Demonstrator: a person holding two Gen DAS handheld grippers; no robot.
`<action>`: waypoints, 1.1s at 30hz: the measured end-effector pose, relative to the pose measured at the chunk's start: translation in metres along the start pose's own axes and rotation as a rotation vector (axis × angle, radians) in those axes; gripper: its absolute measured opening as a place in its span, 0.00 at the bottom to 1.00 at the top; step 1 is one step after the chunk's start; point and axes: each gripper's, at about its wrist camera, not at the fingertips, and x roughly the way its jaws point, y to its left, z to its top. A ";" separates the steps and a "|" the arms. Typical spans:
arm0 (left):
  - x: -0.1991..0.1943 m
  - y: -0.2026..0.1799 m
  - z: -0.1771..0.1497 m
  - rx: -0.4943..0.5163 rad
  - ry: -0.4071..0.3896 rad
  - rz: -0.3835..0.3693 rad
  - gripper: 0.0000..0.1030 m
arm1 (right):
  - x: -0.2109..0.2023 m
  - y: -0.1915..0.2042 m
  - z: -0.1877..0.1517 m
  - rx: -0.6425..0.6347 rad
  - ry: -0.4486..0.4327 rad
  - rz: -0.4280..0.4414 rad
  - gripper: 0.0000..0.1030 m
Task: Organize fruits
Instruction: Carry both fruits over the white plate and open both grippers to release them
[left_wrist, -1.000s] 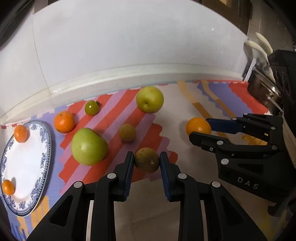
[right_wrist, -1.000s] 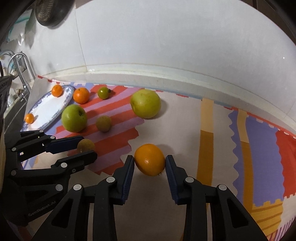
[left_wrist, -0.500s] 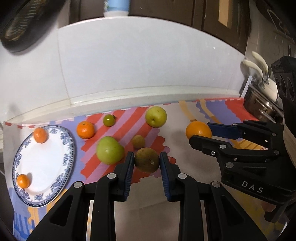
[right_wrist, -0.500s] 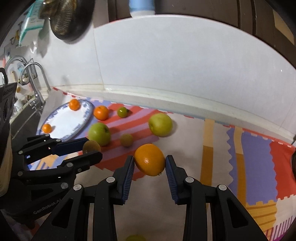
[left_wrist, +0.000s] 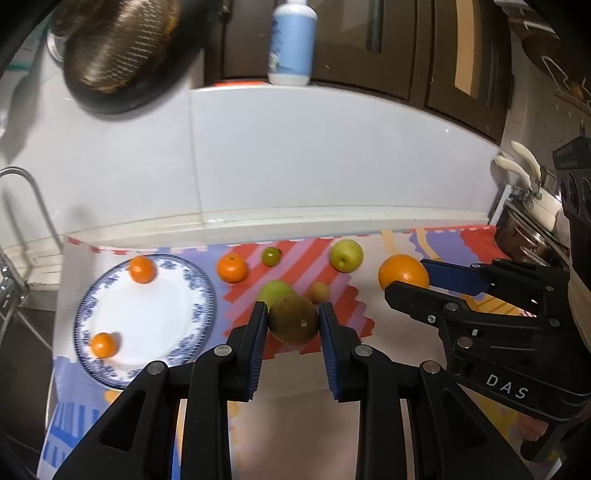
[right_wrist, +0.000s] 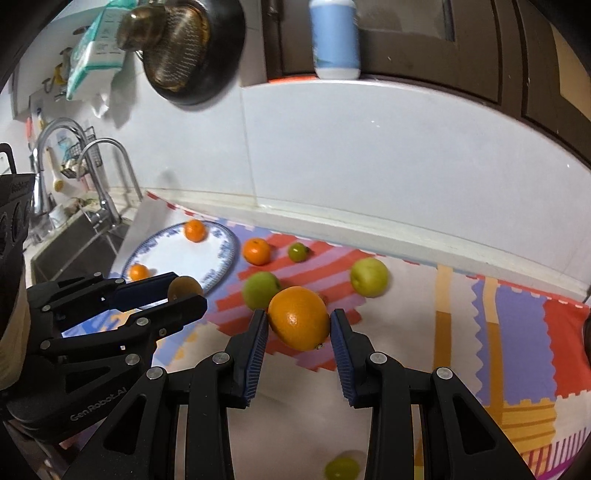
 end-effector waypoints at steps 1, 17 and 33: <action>-0.004 0.002 0.000 -0.003 -0.005 0.005 0.28 | -0.003 0.005 0.001 -0.002 -0.008 0.003 0.35; -0.048 0.071 -0.007 -0.071 -0.046 0.123 0.28 | -0.003 0.075 0.025 -0.040 -0.056 0.083 0.35; -0.018 0.163 0.001 -0.095 0.023 0.180 0.28 | 0.076 0.139 0.063 -0.073 0.019 0.144 0.35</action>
